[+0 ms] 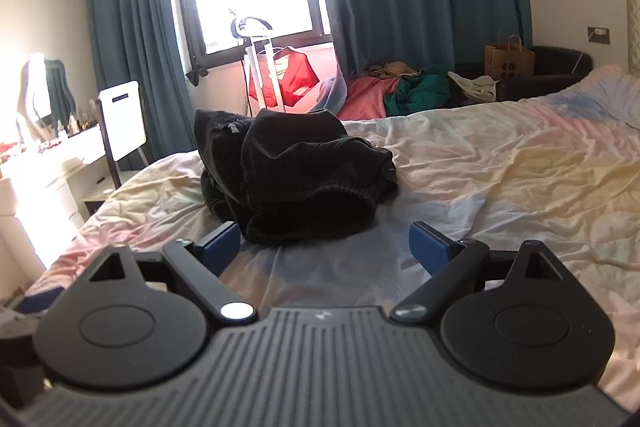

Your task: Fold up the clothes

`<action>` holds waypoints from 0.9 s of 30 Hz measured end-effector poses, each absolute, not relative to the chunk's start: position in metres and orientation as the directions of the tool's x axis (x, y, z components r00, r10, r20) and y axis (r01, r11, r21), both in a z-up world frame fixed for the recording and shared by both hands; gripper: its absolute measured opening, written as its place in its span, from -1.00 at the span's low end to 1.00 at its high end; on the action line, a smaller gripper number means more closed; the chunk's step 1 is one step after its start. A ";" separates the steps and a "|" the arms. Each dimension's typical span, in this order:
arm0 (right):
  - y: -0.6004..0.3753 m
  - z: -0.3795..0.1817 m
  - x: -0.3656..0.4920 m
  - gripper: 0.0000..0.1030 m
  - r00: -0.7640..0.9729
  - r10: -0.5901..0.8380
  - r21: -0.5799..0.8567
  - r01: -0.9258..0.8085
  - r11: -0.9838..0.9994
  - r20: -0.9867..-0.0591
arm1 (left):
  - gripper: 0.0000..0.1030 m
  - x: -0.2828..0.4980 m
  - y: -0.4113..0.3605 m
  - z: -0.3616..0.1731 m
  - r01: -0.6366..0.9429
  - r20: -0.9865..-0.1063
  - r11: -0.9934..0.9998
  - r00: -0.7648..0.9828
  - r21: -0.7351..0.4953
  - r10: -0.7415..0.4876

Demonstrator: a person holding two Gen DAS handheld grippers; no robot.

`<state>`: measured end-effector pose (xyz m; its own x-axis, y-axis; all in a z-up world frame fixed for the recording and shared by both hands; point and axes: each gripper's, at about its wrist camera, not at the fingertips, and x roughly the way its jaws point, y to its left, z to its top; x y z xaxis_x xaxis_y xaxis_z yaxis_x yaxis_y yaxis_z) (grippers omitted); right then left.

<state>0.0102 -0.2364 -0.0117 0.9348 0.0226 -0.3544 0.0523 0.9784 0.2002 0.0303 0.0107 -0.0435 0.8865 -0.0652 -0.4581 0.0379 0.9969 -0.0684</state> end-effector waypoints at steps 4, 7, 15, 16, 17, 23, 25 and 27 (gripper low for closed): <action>-0.248 -0.017 0.017 0.80 0.924 0.000 0.229 0.094 0.969 -0.381 | 0.99 0.071 -0.002 -0.060 0.052 -0.501 0.998 0.863 -0.042 -0.066; -0.257 -0.024 0.022 0.80 0.918 -0.005 0.238 0.108 0.965 -0.397 | 0.99 0.106 -0.019 -0.071 0.079 -0.518 0.997 0.853 -0.009 -0.072; -0.283 -0.047 0.042 0.80 0.913 -0.019 0.266 0.139 0.954 -0.408 | 0.86 0.209 -0.064 -0.097 0.078 -0.533 0.995 0.841 -0.056 -0.096; -0.284 -0.049 0.046 0.80 0.913 -0.023 0.265 0.142 0.954 -0.407 | 0.86 0.223 -0.068 -0.099 0.063 -0.529 0.995 0.844 -0.074 -0.092; -0.285 -0.052 0.049 0.80 0.914 -0.026 0.264 0.144 0.954 -0.405 | 0.82 0.234 -0.071 -0.101 0.038 -0.530 0.996 0.844 -0.087 -0.079; -0.288 -0.068 0.074 0.80 0.915 -0.007 0.278 0.130 0.952 -0.404 | 0.21 0.289 -0.093 -0.131 -0.067 -0.598 0.995 0.801 -0.079 0.007; -0.287 -0.073 0.081 0.80 0.916 0.001 0.276 0.120 0.954 -0.401 | -0.12 0.302 -0.095 -0.138 -0.124 -0.624 0.991 0.779 -0.057 0.061; -0.286 -0.077 0.086 0.80 0.915 -0.004 0.267 0.121 0.956 -0.402 | -0.48 0.307 -0.087 -0.134 -0.166 -0.612 0.980 0.788 -0.106 0.067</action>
<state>0.0857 -0.2858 -0.0774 0.9155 -0.0036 -0.4024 0.1212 0.9560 0.2673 0.3072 -0.0871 -0.1344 0.7882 0.0668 -0.6118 -0.1657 0.9804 -0.1063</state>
